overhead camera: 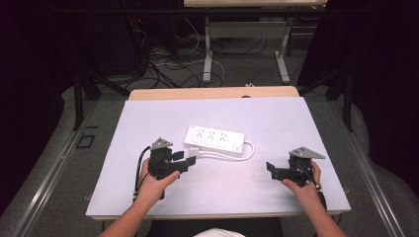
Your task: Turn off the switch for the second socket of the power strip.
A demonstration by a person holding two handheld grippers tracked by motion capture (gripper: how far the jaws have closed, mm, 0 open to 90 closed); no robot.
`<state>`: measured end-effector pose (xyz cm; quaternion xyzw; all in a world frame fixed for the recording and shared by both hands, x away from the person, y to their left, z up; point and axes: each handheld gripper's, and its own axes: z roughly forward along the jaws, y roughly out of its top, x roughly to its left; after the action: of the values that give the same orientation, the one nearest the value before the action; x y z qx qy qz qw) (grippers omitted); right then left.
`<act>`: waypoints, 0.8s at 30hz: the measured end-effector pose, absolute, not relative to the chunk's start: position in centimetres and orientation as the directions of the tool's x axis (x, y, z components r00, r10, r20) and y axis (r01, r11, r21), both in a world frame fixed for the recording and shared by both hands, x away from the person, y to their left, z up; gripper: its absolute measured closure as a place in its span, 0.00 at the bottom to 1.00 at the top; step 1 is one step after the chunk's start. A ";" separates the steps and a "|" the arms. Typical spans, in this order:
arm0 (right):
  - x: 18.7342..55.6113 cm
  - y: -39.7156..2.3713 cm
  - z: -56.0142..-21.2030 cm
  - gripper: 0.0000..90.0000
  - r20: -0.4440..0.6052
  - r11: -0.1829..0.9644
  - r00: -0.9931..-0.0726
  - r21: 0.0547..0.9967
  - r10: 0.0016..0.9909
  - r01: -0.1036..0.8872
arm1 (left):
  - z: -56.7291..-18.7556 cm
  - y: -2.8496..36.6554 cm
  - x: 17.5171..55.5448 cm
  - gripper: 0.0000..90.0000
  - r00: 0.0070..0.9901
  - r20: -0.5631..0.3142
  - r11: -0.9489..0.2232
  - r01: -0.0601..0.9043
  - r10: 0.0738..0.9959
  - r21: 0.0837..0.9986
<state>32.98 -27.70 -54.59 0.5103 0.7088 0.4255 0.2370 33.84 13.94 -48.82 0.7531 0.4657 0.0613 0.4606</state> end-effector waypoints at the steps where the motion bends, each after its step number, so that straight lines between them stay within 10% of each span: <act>1: 33.0 -27.7 -54.6 0.00 0.098 0.117 -0.367 0.845 0.925 0.522 | -48.8 13.9 33.8 0.47 0.559 -0.337 -0.142 0.645 0.758 0.751; 24: 33.1 -28.1 -54.7 0.00 0.106 0.102 -0.353 0.846 0.930 0.523 | -45.1 11.7 35.7 0.47 0.553 -0.321 -0.153 0.647 0.769 0.747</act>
<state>33.11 -28.10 -54.69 0.5167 0.7029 0.4270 0.2381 35.72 11.75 -45.09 0.7562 0.4680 0.0677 0.4522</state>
